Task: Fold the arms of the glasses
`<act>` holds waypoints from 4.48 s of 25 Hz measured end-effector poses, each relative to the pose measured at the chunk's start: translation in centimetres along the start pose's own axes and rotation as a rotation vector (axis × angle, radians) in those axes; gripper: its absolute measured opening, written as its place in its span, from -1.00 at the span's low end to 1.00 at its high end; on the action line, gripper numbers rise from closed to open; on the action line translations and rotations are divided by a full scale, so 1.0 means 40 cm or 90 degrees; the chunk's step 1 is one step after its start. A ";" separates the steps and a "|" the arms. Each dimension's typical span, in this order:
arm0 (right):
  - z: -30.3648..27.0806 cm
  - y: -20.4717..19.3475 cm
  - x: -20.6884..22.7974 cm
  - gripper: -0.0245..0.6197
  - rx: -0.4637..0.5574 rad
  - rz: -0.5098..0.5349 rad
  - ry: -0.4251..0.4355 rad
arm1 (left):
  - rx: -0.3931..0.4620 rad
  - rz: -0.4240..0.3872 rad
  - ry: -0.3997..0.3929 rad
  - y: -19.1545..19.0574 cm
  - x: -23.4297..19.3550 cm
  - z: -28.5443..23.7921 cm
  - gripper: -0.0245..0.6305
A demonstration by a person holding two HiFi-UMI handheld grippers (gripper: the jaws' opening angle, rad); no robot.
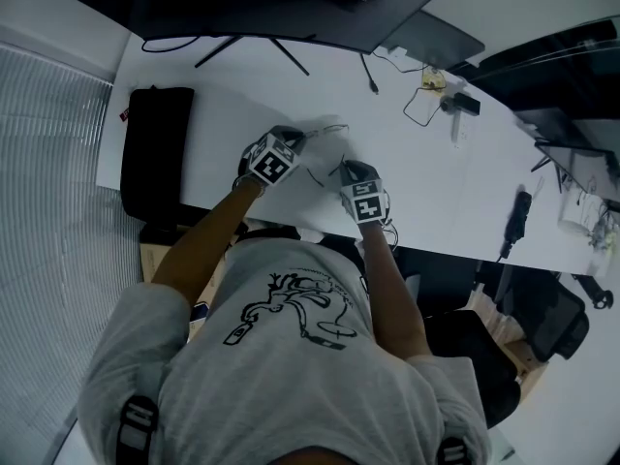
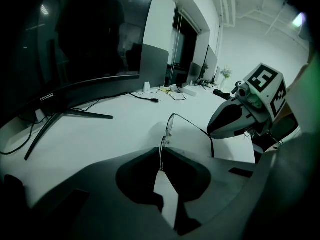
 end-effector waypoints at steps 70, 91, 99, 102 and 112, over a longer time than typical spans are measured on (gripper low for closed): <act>0.063 -0.004 -0.079 -0.82 0.021 -0.022 0.047 | -0.005 -0.026 -0.067 -0.019 0.175 -0.017 -0.82; 0.084 -0.097 -0.194 -0.25 -0.022 0.031 0.061 | -0.002 -0.034 -0.040 -0.015 0.148 -0.014 -0.82; 0.057 -0.118 -0.177 -0.21 -0.039 0.034 0.041 | -0.003 -0.026 -0.042 -0.024 0.144 -0.009 -0.83; 0.057 -0.115 -0.170 -0.22 -0.039 0.033 0.036 | -0.002 -0.019 -0.045 -0.024 0.140 -0.005 -0.83; 0.056 -0.122 -0.128 -0.22 -0.044 0.018 0.014 | -0.008 -0.017 -0.061 -0.029 0.146 -0.004 -0.83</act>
Point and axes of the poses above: the fingertips, and each gripper's own axes: z backward along the fingers, x to its right, y out of its top, the point moved 4 cm from there along z, backward along the fingers, and after that the axes turned 9 degrees about -y, right-handed, at the moved point
